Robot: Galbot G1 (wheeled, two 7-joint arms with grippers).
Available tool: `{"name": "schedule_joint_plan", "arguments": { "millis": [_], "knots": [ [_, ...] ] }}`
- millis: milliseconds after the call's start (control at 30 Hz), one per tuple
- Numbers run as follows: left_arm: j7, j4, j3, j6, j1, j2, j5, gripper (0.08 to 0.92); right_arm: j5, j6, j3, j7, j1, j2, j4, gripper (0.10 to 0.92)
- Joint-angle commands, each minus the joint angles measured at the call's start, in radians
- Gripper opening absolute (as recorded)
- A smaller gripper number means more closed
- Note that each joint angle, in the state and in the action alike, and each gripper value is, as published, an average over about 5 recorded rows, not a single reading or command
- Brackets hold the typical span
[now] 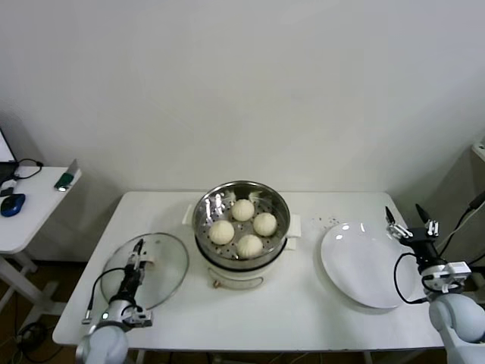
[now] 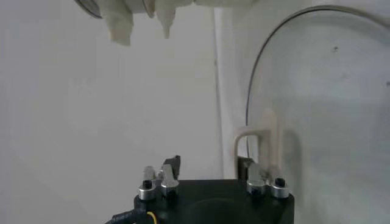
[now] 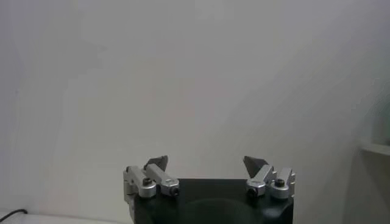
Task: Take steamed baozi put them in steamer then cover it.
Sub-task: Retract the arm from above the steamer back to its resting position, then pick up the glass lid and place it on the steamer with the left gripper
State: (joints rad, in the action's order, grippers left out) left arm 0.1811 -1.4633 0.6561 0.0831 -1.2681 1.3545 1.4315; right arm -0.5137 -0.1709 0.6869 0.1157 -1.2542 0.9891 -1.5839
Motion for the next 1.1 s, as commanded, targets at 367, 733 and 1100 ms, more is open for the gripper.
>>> {"name": "schedule_joint_plan", "arguments": {
  "millis": [367,733,1100],
  "knots": [
    [-0.001,-0.034,0.001,0.000,-0.008,-0.010,-0.049,0.281,0.033,-0.008,0.004,0.006,0.006,0.017,0.015,0.823],
    [0.011,-0.345,-0.013,-0.184,-0.147,-0.079,-0.125,0.147,0.033,-0.010,0.004,0.008,0.012,-0.002,0.030,0.823],
    [-0.046,-0.690,-0.057,-0.543,-0.256,-0.221,-0.135,0.147,0.043,0.005,-0.007,0.013,0.005,-0.007,0.041,0.823]
  ]
}}
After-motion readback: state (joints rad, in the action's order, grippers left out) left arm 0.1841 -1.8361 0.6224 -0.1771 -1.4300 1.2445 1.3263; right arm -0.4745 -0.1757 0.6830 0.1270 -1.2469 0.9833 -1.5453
